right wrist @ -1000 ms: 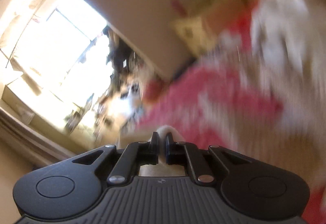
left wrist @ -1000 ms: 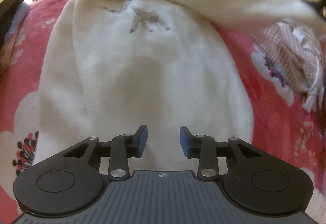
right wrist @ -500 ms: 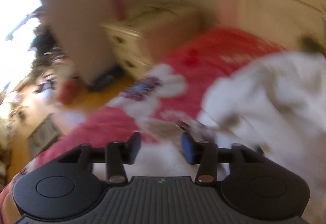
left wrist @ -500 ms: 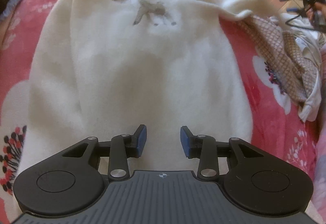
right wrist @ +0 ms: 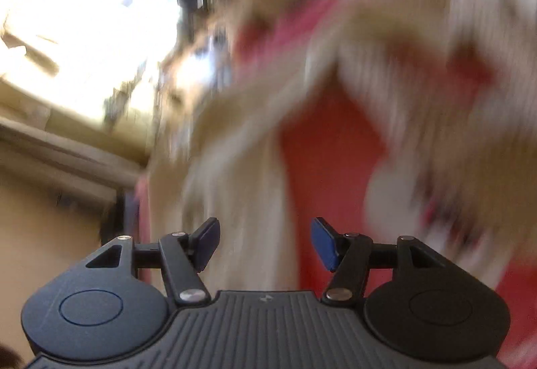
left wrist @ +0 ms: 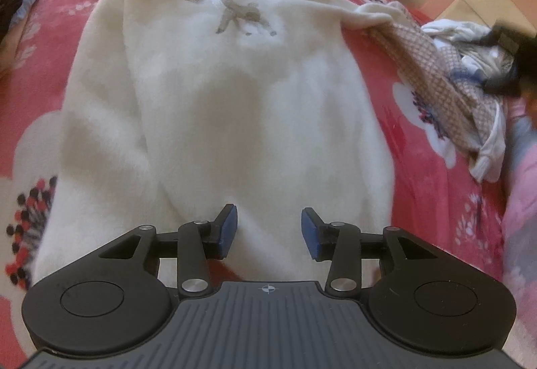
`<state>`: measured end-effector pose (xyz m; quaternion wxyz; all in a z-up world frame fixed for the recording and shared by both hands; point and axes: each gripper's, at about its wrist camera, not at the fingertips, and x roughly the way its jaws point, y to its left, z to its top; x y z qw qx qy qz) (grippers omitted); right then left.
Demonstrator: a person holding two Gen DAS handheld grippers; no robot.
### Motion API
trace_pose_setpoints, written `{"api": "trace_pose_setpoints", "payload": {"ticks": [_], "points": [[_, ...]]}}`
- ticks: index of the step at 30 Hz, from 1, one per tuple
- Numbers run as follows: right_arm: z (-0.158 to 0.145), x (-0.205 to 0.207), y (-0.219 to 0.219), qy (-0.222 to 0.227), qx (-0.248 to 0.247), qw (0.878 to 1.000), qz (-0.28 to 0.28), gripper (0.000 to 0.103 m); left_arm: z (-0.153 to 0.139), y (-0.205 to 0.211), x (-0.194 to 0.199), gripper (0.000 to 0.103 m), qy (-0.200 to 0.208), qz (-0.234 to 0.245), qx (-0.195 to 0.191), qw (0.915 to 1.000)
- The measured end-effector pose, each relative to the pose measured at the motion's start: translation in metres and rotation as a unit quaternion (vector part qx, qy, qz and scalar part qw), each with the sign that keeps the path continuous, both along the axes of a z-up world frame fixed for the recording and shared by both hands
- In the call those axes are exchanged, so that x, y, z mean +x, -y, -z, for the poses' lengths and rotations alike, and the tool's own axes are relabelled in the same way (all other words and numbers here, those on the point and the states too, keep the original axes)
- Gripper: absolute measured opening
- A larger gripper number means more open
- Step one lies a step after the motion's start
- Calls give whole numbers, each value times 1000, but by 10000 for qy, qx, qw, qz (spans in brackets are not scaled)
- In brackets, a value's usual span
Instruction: Fold clothes
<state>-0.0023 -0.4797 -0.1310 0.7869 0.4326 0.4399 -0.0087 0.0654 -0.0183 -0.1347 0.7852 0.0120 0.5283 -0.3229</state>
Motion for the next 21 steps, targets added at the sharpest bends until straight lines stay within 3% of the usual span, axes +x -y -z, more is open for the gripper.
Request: {"api": "trace_pose_setpoints", "payload": {"ticks": [5, 9, 11, 14, 17, 21], "points": [[72, -6, -60, -573, 701, 9957, -184, 57, -3, -12, -5, 40, -90, -332, 32, 9994], [117, -11, -103, -938, 1063, 9893, -360, 40, -11, -30, -6, 40, 2, -673, 171, 9976], [112, -15, -119, -941, 865, 9899, -607, 18, -16, -43, -3, 40, 56, -883, 234, 9958], [89, -22, -112, -714, 592, 9939, -596, 15, -19, -64, 6, 40, 173, -1200, 598, 9908], [53, -23, -96, -479, 194, 9970, -575, 14, -7, -83, 19, 41, -71, -1374, 941, 9860], [1, -8, -69, -188, -569, 9967, -552, 14, 6, -95, 28, 47, -429, -1430, 788, 9857]]}}
